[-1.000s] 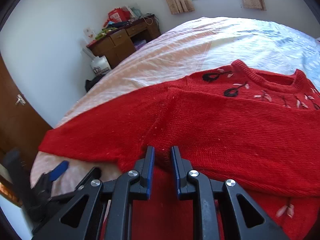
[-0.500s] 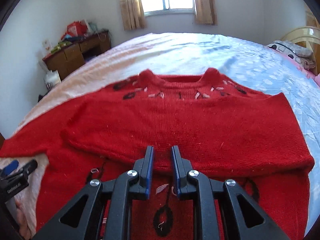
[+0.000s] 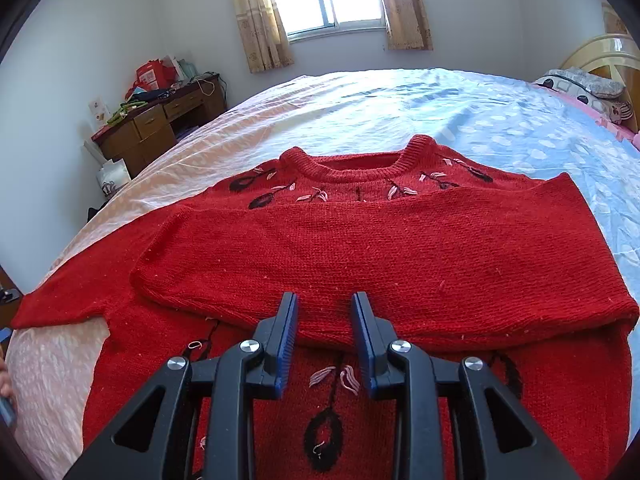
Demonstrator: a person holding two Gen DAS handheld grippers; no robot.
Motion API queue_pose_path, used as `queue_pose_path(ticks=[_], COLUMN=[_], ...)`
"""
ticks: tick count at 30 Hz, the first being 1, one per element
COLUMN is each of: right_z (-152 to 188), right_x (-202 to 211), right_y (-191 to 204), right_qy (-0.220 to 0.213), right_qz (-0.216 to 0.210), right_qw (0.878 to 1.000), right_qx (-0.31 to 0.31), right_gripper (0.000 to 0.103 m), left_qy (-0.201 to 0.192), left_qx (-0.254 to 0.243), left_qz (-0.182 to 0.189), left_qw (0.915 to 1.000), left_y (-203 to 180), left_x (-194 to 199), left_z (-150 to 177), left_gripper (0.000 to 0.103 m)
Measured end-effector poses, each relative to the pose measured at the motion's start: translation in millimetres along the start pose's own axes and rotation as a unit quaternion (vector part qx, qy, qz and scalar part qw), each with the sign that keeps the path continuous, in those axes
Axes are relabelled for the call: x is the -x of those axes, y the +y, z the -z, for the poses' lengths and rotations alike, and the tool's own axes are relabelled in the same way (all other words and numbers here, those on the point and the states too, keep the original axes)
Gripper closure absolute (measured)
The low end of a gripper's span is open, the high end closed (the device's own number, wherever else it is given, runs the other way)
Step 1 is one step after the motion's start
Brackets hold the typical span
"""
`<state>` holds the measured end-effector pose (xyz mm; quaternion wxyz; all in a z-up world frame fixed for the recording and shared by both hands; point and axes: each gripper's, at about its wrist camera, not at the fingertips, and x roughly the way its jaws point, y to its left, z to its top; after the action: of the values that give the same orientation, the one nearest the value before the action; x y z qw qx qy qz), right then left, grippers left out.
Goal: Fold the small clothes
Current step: 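Grasp the other sleeve cuff with the left gripper and lift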
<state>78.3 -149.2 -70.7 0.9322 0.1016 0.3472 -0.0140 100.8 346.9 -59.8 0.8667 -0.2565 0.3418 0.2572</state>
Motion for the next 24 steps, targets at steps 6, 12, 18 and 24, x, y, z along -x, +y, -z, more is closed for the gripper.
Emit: queue_pose_path(ticks=[6,12,18,24], right_z=[0.7,1.0,2.7,3.2], right_x=[-0.7,-0.9,-0.8,0.4], right_y=[-0.6,-1.6,-3.7,-6.5], right_qy=[0.001,0.0,-0.001,-0.004], right_qz=[-0.002,-0.008,-0.019,-0.026], right_qw=[1.0,1.0,1.0,1.0], right_qx=[0.0,-0.003,-0.007,-0.012], right_gripper=[0.072,0.07,0.068,0.067], left_qy=[0.021,0.021,-0.01,-0.074], left_qx=[0.021,0.042,0.004,-0.105], left_qz=[0.009,0.033,0.04,0.09], left_qw=[0.9995,0.9983,0.9992,0.9877], left_y=[0.4,7.9,-11.9,-91.9], left_x=[-29.1,-34.7,-17.5,35.7], left_z=[-6.3,-4.1,-3.0,15.8], left_gripper=[0.034,0.086,0.093,0.093])
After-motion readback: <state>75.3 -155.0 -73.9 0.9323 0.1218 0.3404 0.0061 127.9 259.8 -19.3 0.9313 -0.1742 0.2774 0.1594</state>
